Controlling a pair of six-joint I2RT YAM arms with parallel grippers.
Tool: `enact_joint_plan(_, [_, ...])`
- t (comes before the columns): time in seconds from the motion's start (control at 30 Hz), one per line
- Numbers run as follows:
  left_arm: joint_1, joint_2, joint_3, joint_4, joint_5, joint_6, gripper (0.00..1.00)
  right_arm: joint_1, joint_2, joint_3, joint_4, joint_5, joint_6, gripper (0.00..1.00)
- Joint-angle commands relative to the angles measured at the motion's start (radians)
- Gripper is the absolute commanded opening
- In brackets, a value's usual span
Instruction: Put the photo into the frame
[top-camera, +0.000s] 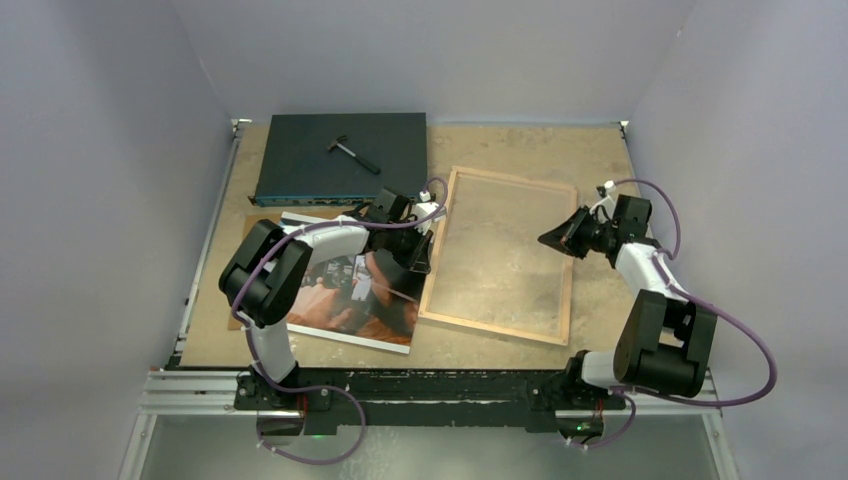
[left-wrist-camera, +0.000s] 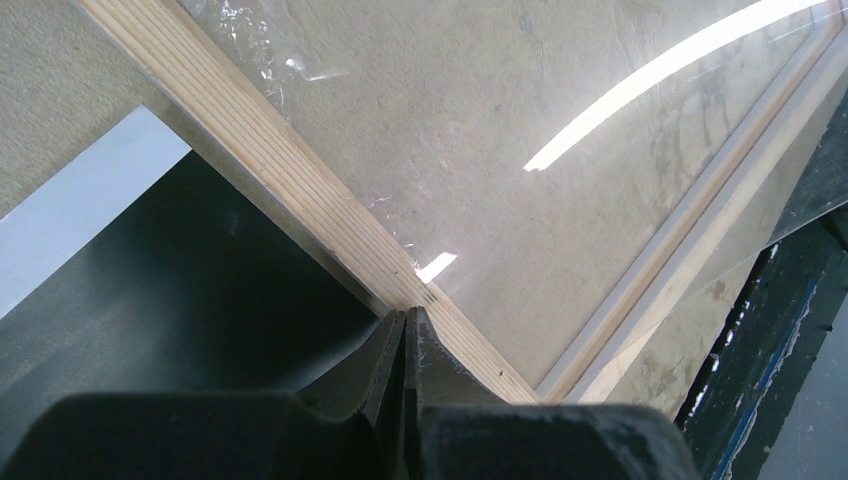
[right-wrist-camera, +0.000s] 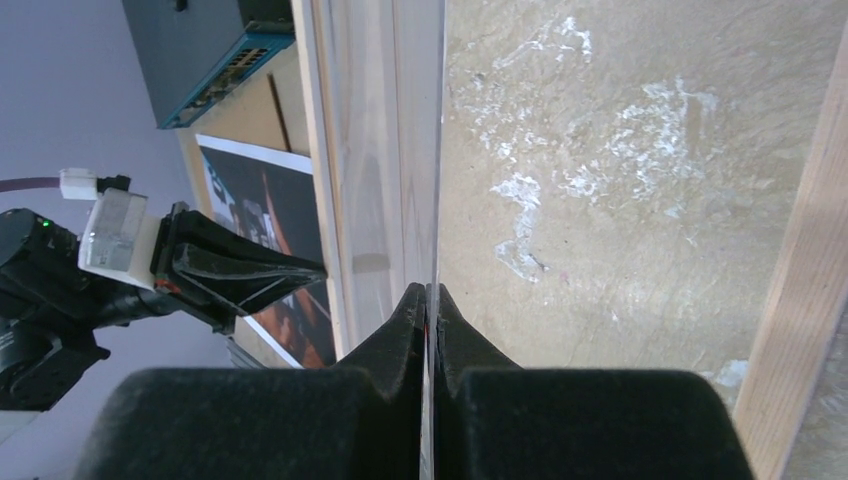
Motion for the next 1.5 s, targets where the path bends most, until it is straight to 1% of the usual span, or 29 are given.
enact_joint_plan(0.0, [-0.013, -0.003, 0.006, 0.048, 0.012, 0.006, 0.00, 0.004, 0.029, 0.015, -0.075, 0.002, -0.058, 0.00])
enact_joint_plan(0.3, [-0.014, 0.003, 0.001, 0.058, 0.019, 0.009, 0.00, 0.003, 0.066, 0.055, -0.055, -0.067, -0.094, 0.00])
enact_joint_plan(0.5, [-0.012, 0.009, 0.004, 0.048, 0.020, 0.024, 0.00, 0.003, 0.053, 0.055, 0.007, -0.117, -0.075, 0.00])
enact_joint_plan(0.77, [-0.012, 0.001, 0.008, 0.032, 0.011, 0.036, 0.00, 0.003, 0.074, 0.053, 0.081, -0.142, -0.045, 0.00])
enact_joint_plan(0.97, [-0.012, 0.003, 0.011, 0.030, 0.010, 0.036, 0.00, 0.004, 0.078, 0.054, 0.096, -0.185, -0.031, 0.00])
enact_joint_plan(1.0, [-0.012, 0.003, 0.011, 0.029, 0.009, 0.036, 0.00, 0.004, 0.072, 0.054, 0.094, -0.182, -0.028, 0.02])
enact_joint_plan(1.13, [-0.013, 0.001, 0.012, 0.026, 0.008, 0.036, 0.00, 0.003, 0.053, 0.061, 0.080, -0.156, -0.015, 0.19])
enact_joint_plan(1.23, [-0.012, 0.001, 0.012, 0.025, 0.008, 0.036, 0.00, 0.003, 0.044, 0.048, 0.091, -0.166, 0.003, 0.26])
enact_joint_plan(1.33, [-0.012, 0.000, 0.011, 0.027, 0.008, 0.035, 0.00, 0.004, 0.025, 0.045, 0.071, -0.162, -0.005, 0.42])
enact_joint_plan(1.37, [-0.012, 0.001, 0.010, 0.029, 0.008, 0.035, 0.00, 0.004, 0.017, 0.050, 0.060, -0.160, -0.010, 0.44])
enact_joint_plan(1.47, [-0.013, 0.004, 0.009, 0.031, 0.008, 0.034, 0.00, 0.004, -0.020, 0.068, 0.029, -0.133, -0.015, 0.43])
